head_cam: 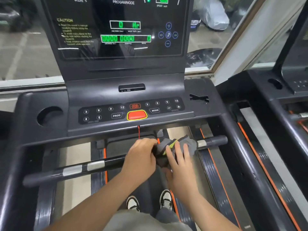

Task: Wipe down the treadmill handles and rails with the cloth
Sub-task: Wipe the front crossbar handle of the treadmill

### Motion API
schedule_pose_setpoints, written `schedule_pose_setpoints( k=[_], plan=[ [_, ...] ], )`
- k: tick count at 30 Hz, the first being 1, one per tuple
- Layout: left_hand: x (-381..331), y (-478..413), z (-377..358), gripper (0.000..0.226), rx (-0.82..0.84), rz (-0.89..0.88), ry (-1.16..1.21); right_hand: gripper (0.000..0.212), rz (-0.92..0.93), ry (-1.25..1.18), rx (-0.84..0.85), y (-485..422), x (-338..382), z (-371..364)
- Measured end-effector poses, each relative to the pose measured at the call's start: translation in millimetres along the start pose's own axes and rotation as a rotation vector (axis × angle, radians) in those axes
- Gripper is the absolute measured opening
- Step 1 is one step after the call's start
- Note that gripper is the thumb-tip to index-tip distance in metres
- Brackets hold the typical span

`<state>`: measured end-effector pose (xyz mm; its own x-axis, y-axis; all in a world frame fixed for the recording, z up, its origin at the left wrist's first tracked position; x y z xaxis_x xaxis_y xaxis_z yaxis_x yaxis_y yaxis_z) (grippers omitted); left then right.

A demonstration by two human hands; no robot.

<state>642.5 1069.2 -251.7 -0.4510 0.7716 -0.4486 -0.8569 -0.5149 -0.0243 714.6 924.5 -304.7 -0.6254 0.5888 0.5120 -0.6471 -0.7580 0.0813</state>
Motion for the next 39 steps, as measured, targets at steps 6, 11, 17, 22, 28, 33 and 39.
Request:
schedule_pose_setpoints(
  k=[6,11,17,22,28,33,39],
  plan=[
    [40,10,17,0.044,-0.06,0.124,0.012,0.065,0.042,0.278,-0.015,-31,5,7],
    [59,29,22,0.04,-0.072,0.195,0.017,0.042,0.014,0.367,0.166,-52,20,18],
    [49,47,28,0.038,-0.134,0.156,0.018,0.059,-0.36,0.273,0.475,-104,40,2],
    [56,59,28,0.039,-0.208,0.193,0.008,0.053,-0.051,0.359,0.257,-76,62,5],
    [40,63,15,0.043,-0.26,0.128,0.07,0.074,0.181,0.476,0.215,-24,26,-5],
    [38,63,20,0.04,-0.269,0.136,0.066,0.063,0.214,0.496,0.266,-53,32,-2],
    [12,52,14,0.037,-0.265,0.09,0.028,0.048,0.195,0.234,0.452,-91,34,12]
  ],
)
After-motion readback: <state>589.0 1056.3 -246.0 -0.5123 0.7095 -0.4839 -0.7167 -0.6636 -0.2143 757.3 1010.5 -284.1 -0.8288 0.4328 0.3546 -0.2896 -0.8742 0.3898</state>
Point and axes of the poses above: each hand's wrist, its own y-axis away from the middle knuckle, its own z-axis out of the back of the hand, x = y × z, the point moved 9 cm from there along -y, towards the middle knuckle, and after that the axes turned 15 degrees about -y, right-handed, at the moved point
